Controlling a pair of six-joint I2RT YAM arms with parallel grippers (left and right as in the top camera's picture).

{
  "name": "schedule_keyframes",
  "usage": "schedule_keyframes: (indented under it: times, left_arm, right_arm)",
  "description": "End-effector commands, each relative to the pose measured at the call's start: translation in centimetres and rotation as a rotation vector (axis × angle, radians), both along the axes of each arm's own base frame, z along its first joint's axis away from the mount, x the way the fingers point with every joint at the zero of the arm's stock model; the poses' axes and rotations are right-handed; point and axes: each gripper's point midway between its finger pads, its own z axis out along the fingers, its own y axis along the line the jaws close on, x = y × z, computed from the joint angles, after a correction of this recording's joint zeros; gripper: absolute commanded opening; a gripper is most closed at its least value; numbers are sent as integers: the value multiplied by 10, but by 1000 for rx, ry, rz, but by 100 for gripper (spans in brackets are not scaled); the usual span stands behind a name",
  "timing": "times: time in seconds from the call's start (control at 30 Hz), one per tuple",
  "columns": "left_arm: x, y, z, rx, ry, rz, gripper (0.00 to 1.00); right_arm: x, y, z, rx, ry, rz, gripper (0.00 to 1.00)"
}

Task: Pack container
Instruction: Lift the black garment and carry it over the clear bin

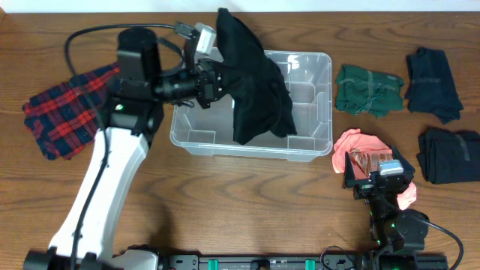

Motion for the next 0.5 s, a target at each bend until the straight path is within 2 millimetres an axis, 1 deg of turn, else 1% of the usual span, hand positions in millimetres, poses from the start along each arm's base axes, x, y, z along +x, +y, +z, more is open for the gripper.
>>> schedule_keyframes:
  times: [0.0, 0.1, 0.2, 0.37, 0.47]
  left_arm:
    - [-7, -9, 9, -35, -85, -110, 6]
    - [3, -11, -1, -34, -74, -110, 6]
    - [8, -14, -6, -35, -79, -115, 6]
    - [2, -24, -5, -38, -89, -144, 6]
    - [-3, -34, -6, -37, -95, -172, 6]
  right_arm:
    - [0, 1, -1, 10, 2, 0, 99]
    - [0, 1, -1, 10, 2, 0, 99]
    - [0, 1, -1, 10, 2, 0, 99]
    - [0, 1, -1, 10, 2, 0, 99]
    - [0, 1, -1, 10, 2, 0, 99]
